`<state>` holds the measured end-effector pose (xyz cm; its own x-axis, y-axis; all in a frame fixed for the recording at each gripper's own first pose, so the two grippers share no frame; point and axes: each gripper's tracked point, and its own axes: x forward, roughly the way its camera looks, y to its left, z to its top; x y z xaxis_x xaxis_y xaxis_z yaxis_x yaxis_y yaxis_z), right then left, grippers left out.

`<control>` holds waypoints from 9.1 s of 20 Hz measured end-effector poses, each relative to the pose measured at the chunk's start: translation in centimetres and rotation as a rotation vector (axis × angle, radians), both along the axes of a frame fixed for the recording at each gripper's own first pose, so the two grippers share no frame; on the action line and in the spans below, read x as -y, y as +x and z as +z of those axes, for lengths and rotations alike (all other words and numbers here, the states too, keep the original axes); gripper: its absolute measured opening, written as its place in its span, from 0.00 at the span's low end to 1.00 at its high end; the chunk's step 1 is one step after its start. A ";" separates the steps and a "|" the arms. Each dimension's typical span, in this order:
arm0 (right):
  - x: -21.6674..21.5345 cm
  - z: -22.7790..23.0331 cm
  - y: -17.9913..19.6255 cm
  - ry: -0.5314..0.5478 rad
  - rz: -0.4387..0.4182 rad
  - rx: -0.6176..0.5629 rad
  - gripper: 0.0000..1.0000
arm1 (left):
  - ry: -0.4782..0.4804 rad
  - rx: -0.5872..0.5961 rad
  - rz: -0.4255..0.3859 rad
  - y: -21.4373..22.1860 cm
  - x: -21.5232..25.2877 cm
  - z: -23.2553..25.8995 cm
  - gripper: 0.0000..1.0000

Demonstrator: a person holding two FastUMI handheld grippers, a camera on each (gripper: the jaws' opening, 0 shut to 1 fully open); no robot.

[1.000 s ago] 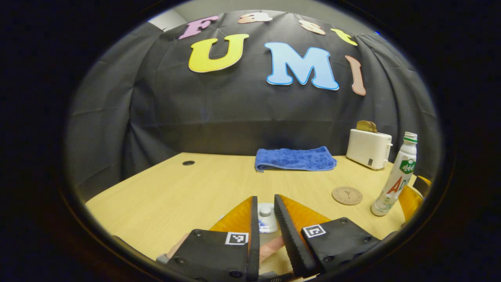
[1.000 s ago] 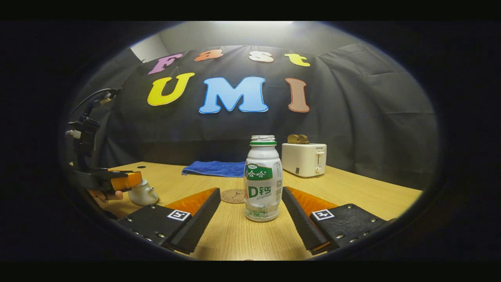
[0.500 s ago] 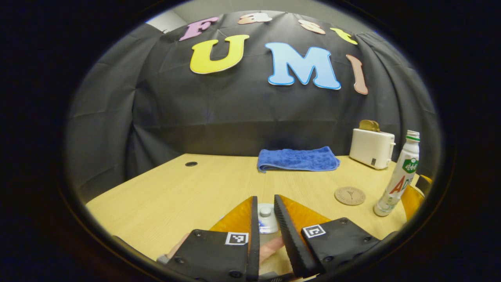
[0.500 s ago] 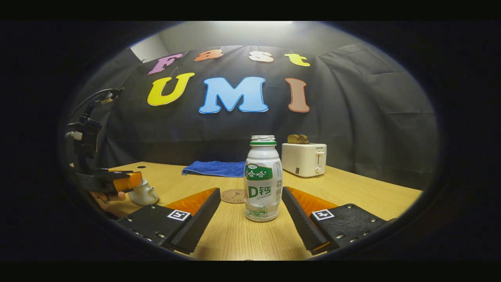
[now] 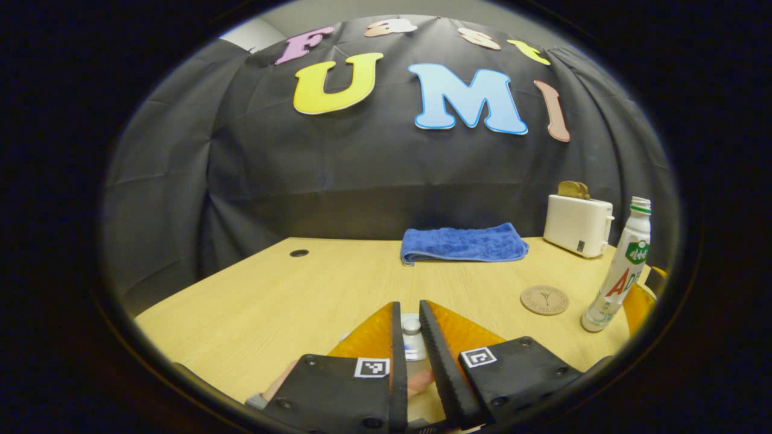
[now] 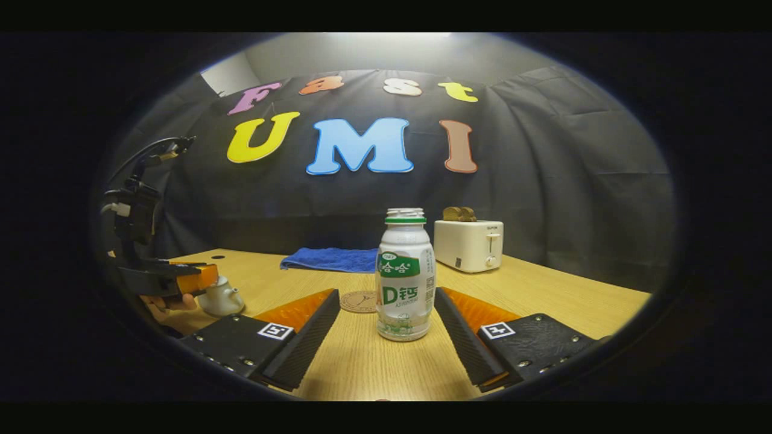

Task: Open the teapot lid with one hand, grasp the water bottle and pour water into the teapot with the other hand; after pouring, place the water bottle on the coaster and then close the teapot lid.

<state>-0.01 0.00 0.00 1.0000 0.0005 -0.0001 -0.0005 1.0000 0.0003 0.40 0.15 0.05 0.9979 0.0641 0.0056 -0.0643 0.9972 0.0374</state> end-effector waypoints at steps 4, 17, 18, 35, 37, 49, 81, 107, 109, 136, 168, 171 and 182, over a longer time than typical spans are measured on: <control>0.0 -0.1 0.0 0.000 0.000 0.000 0.97 | 0.013 0.003 0.007 0.0 0.0 0.1 0.70; 0.0 0.0 0.0 0.000 -0.001 0.000 0.97 | -0.076 0.063 -0.023 -0.8 -0.8 2.8 0.16; 0.0 0.0 0.1 0.000 -0.001 0.000 0.97 | -0.078 0.071 -0.020 -0.9 -1.0 3.0 0.11; 1.2 0.1 3.5 0.001 -0.037 -0.004 0.97 | -0.138 0.085 0.114 -2.8 -10.5 3.2 0.08; 1.3 0.0 4.2 0.003 -0.041 -0.012 0.97 | -0.137 0.083 0.126 -3.0 -11.3 3.0 0.17; 1.8 -0.5 5.8 -0.005 -0.057 -0.047 0.78 | -0.149 0.068 0.180 -4.0 -14.4 1.8 0.17; -3.5 6.2 5.5 -0.626 -0.005 0.128 0.71 | -0.177 0.079 0.174 -3.3 -15.1 0.9 0.17; -13.5 2.9 7.6 -1.374 0.300 0.309 0.71 | -0.164 0.095 0.195 -3.5 -15.8 0.6 0.17; -13.7 2.8 7.9 -1.421 0.296 0.323 0.71 | -0.165 0.095 0.198 -3.6 -15.9 0.5 0.17; -15.1 4.7 9.1 -1.728 0.260 0.485 0.71 | -0.155 0.088 0.216 -3.9 -16.4 0.5 0.17; -15.4 8.1 9.2 -1.848 0.219 0.597 0.70 | -0.153 0.083 0.226 -3.9 -16.5 0.3 0.17; -15.5 8.4 9.2 -1.863 0.218 0.609 0.70 | -0.152 0.081 0.226 -3.9 -16.5 0.3 0.17; -16.1 9.6 9.0 -1.892 0.190 0.661 0.70 | -0.154 0.082 0.225 -3.9 -16.4 0.3 0.17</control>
